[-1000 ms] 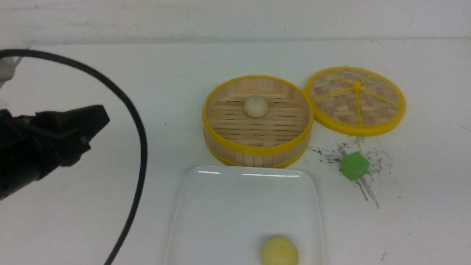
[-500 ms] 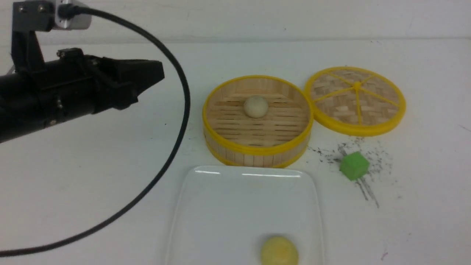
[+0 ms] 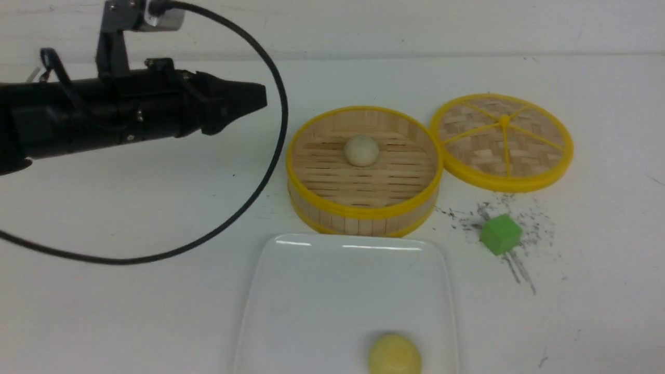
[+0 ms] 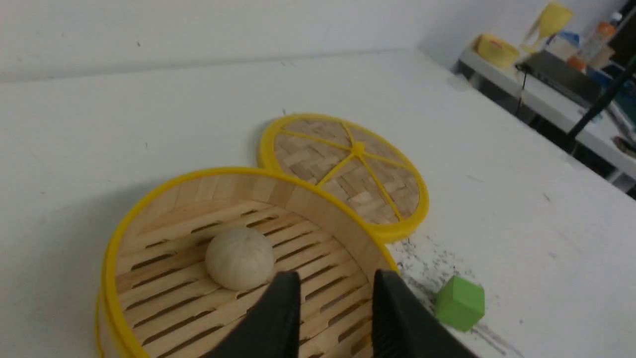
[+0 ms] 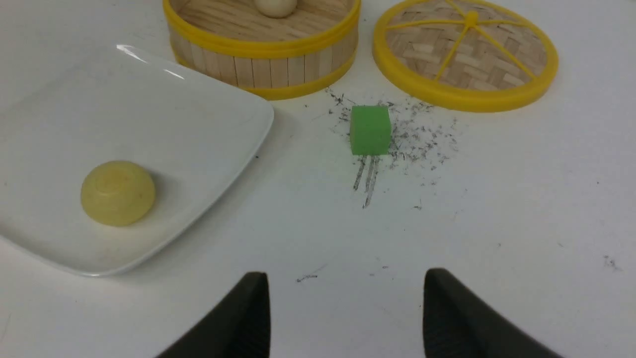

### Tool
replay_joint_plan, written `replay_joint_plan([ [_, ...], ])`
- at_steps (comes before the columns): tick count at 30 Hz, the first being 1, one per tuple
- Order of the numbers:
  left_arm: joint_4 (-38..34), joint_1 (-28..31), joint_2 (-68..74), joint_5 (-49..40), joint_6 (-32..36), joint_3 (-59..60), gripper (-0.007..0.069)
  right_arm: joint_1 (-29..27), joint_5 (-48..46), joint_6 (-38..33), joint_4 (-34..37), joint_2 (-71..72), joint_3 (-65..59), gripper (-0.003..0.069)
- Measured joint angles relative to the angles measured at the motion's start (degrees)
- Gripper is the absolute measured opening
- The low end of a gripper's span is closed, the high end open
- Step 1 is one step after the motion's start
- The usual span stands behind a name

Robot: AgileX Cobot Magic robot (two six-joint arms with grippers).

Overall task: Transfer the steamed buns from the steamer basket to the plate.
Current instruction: Use the left arm to grab the steamed stuffed bun that is closest to it

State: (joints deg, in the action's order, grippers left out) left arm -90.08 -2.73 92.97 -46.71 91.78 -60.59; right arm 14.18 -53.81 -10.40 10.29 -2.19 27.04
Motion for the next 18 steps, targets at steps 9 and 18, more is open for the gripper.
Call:
replay_joint_plan([
  [9, 7.81, -9.61, 10.09, 7.59, -2.01, -10.58, 0.0240, 0.00, 0.21, 0.00, 0.73, 0.00, 0.00, 0.0421],
  [18, 13.13, -13.03, 18.46, 13.71, -5.25, -20.24, 0.0309, 0.00, 0.72, 0.00, 2.02, 0.00, -0.05, 0.0421],
])
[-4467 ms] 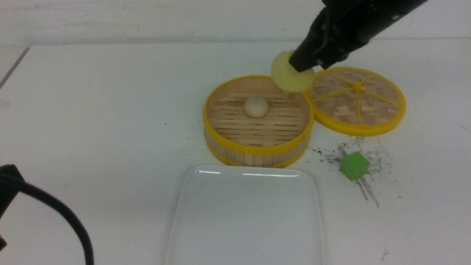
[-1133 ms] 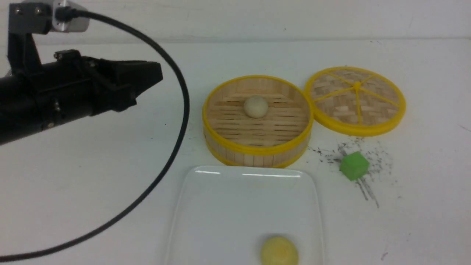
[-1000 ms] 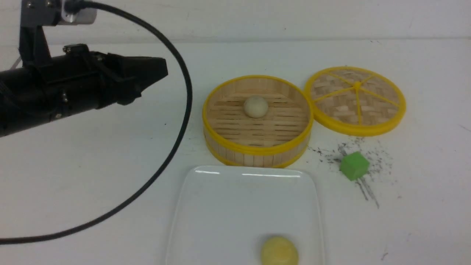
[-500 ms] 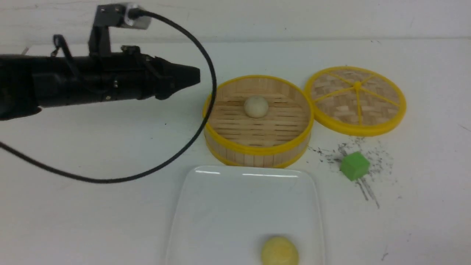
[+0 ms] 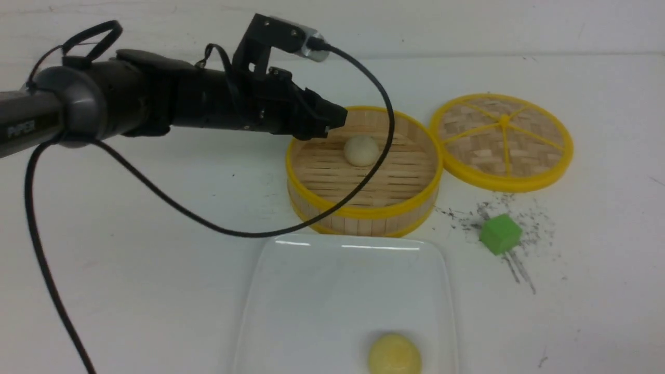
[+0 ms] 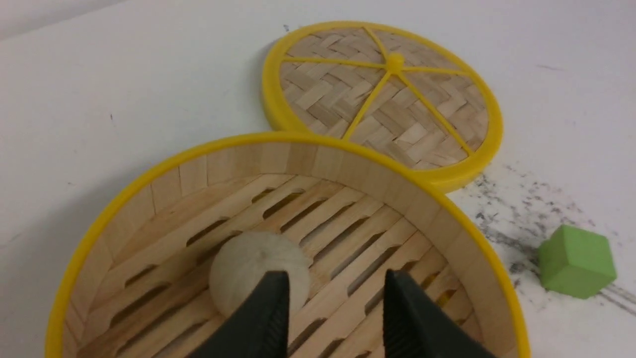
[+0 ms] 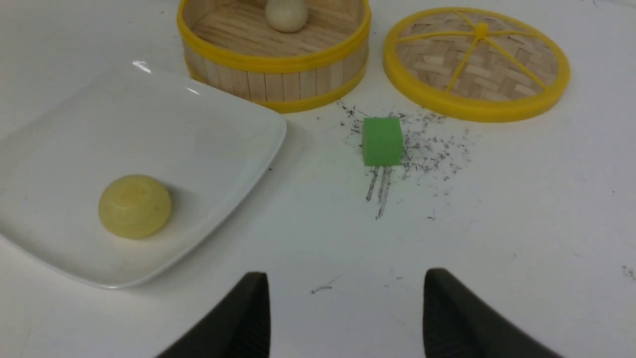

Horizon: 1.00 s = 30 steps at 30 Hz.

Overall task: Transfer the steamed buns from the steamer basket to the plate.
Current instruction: Use the left arm to grab the steamed stuffed bun that is closest to it

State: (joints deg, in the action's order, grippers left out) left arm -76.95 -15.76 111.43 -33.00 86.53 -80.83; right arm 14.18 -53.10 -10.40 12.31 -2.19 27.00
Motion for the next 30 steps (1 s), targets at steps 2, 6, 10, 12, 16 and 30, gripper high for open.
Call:
replay_joint_plan([
  [2, 0.51, -0.19, 1.87, 1.37, -0.60, -1.38, 0.0339, 0.00, 0.07, -0.06, 0.45, 0.00, 0.00, 0.0421],
  [6, 0.91, -0.34, 5.27, 2.21, -1.90, -3.75, 0.0375, 0.00, 0.07, -0.24, 1.05, 0.00, 0.00, 0.0421],
  [10, 1.04, -0.34, 7.41, 2.07, -2.03, -4.85, 0.0380, 0.00, 0.09, -0.44, 1.13, 0.00, 0.00, 0.0421],
  [12, 1.09, -0.45, 8.02, 2.07, -2.03, -5.21, 0.0380, 0.00, 0.09, -0.44, 1.13, 0.00, 0.00, 0.0421],
  [16, 1.13, -1.06, 8.90, 2.41, -2.03, -5.81, 0.0380, 0.00, 0.09, -0.57, 1.16, 0.00, 0.00, 0.0421],
  [30, -0.90, -7.98, 10.70, 16.57, 0.32, -6.93, 0.0380, 0.00, -0.33, -0.68, 1.42, 0.00, 0.00, 0.0420],
])
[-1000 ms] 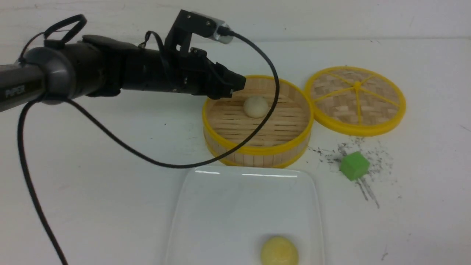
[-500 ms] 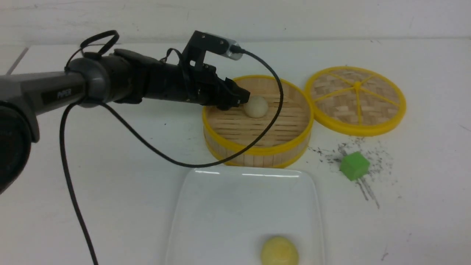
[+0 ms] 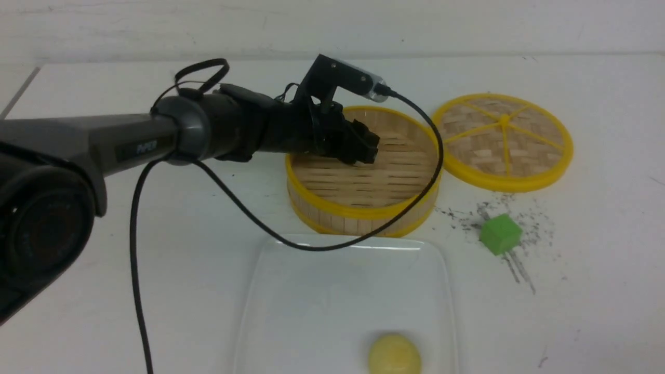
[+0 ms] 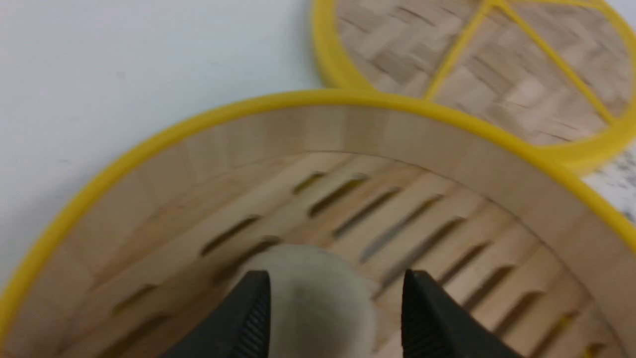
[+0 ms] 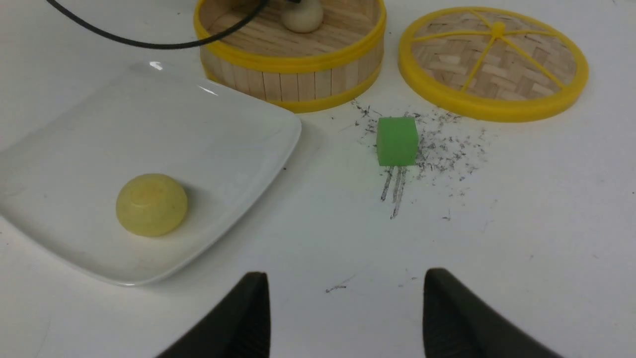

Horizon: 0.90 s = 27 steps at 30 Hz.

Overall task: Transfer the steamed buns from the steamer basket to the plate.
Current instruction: Use the left arm to grab the steamed stuffed bun that is closest to it, then use the left arm to put the steamed stuffed bun into the plate

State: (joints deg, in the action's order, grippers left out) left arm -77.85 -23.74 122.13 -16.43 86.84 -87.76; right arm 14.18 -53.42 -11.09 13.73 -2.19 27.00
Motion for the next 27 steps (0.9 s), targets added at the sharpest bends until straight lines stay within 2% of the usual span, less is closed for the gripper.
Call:
replay_joint_plan([
  [9, -1.61, 0.00, 2.24, 1.21, 0.06, -0.17, 0.0379, 0.00, -0.06, -0.01, 0.12, 0.00, 0.00, 0.0379],
  [12, -1.75, 0.00, 2.98, 1.26, 0.30, -0.17, 0.0358, 0.00, -0.06, -0.12, 0.13, 0.00, 0.00, 0.0356],
  [15, -1.82, 0.00, 3.05, 1.66, 0.41, -0.17, 0.0290, 0.00, -0.06, -0.16, 0.13, 0.00, 0.00, 0.0348],
  [18, -1.87, 0.00, 3.05, 1.90, 0.46, -0.29, 0.0143, 0.00, -0.06, -0.16, 0.13, 0.00, 0.00, 0.0347],
  [19, -1.87, 0.00, 3.05, 1.90, 0.46, -0.29, 0.0131, 0.00, -0.06, -0.16, 0.13, 0.00, 0.00, 0.0347],
  [20, -1.93, 0.00, 3.05, 1.95, 0.46, -0.29, 0.0065, 0.00, -0.06, -0.16, 0.13, 0.00, 0.00, 0.0347],
  [21, -2.01, 0.00, 2.97, 2.02, 0.46, -0.29, 0.0041, 0.00, -0.06, -0.16, 0.13, 0.00, 0.00, 0.0347],
  [27, -1.53, 0.00, -0.38, 2.06, -0.06, -0.19, 0.0026, 0.00, 0.36, -0.16, 0.13, 0.00, 0.00, 0.0347],
])
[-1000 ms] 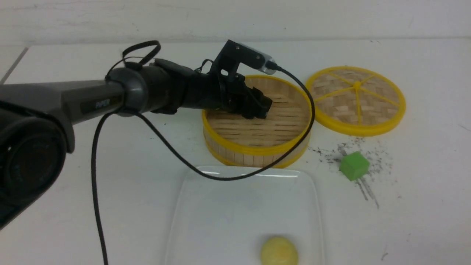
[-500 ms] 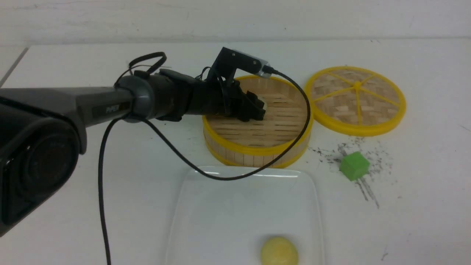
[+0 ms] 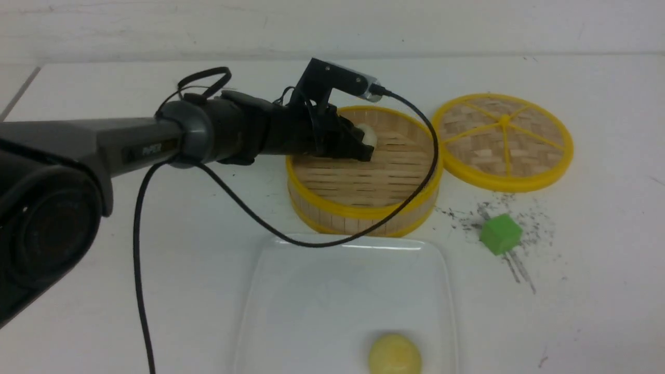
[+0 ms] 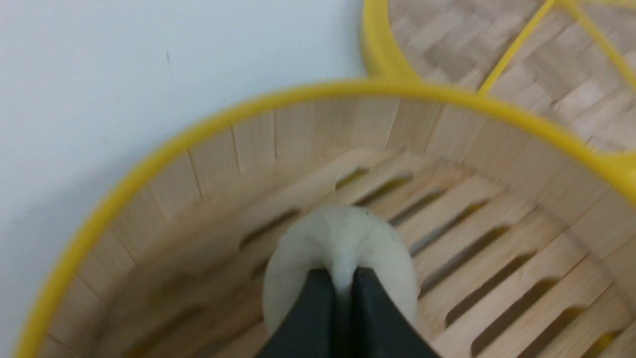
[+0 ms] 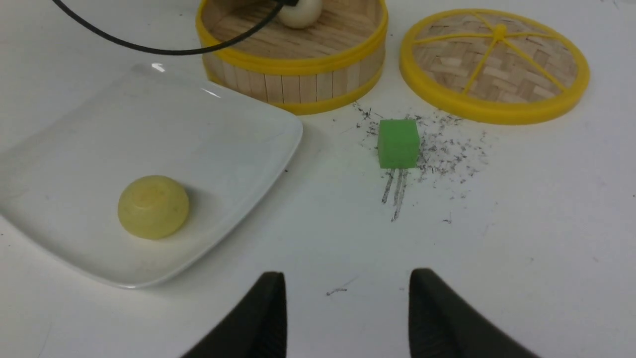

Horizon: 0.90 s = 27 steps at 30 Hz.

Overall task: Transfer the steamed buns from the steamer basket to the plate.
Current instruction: Use the left arm to put the steamed stuffed bun into the plate

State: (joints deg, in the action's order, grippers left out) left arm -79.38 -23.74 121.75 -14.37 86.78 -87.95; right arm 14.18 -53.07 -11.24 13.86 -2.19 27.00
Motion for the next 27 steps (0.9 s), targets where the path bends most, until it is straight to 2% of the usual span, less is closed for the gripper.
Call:
replay_joint_plan([
  [3, 2.25, 0.00, -3.38, -0.53, -1.82, 0.00, 0.0026, 0.00, 0.07, 0.00, 0.00, 0.00, 0.00, 0.0347],
  [7, 15.33, 0.00, -12.02, -4.46, -12.26, 0.44, 0.0026, 0.00, 0.13, 0.00, 0.17, 0.00, 0.00, 0.0347],
  [9, 25.35, 0.18, -16.44, -7.26, -22.29, 1.37, 0.0026, 0.00, 0.45, 0.00, 0.11, 0.00, 0.00, 0.0347],
  [11, 32.29, 0.61, -19.89, -10.64, -29.85, 2.25, 0.0026, 0.00, 0.96, 0.00, 0.11, 0.00, 0.00, 0.0347],
  [12, 39.52, 1.32, -22.64, -14.54, -37.86, 2.83, 0.0026, 0.00, 1.55, 0.00, 0.11, 0.00, 0.00, 0.0347],
  [13, 40.59, 1.44, -23.03, -15.17, -39.04, 2.90, 0.0026, 0.00, 1.64, 0.00, 0.11, 0.00, 0.00, 0.0347],
  [14, 48.79, 2.32, -25.83, -20.46, -48.54, 3.12, 0.0026, 0.00, 2.18, 0.00, 0.17, 0.00, 0.00, 0.0347],
  [15, 53.81, 2.66, -27.40, -23.89, -54.15, 3.19, 0.0026, 0.00, 2.41, 0.00, 0.17, 0.00, 0.00, 0.0347],
  [16, 54.77, 2.72, -27.70, -24.58, -55.20, 3.19, 0.0026, 0.00, 2.53, 0.00, 0.17, 0.00, 0.00, 0.0347],
  [17, 61.83, 2.90, -29.89, -30.32, -62.69, 3.22, 0.0027, 0.00, 2.91, 0.00, 0.17, 0.00, 0.00, 0.0347],
  [18, 62.55, 2.90, -30.12, -31.08, -63.49, 3.22, 0.0027, 0.00, 2.91, 0.00, 0.17, 0.00, 0.00, 0.0347],
  [19, 66.13, 2.90, -31.53, -36.62, -68.09, 3.22, 0.0027, 0.00, 3.15, 0.00, 0.17, 0.00, 0.00, 0.0347],
  [22, 67.13, 2.90, -33.63, -47.25, -72.26, 3.70, 0.0027, 0.00, 3.60, 0.00, 0.17, 0.00, 0.00, 0.0347],
  [25, 63.14, 2.90, -35.33, -53.04, -72.53, 5.79, 0.0027, 0.00, 3.88, 0.00, 0.17, 0.00, 0.00, 0.0347],
  [27, 57.68, 1.55, -37.83, -55.41, -71.51, 10.21, 0.0027, 0.00, 4.28, 0.00, 0.57, 0.00, 0.00, 0.0347],
])
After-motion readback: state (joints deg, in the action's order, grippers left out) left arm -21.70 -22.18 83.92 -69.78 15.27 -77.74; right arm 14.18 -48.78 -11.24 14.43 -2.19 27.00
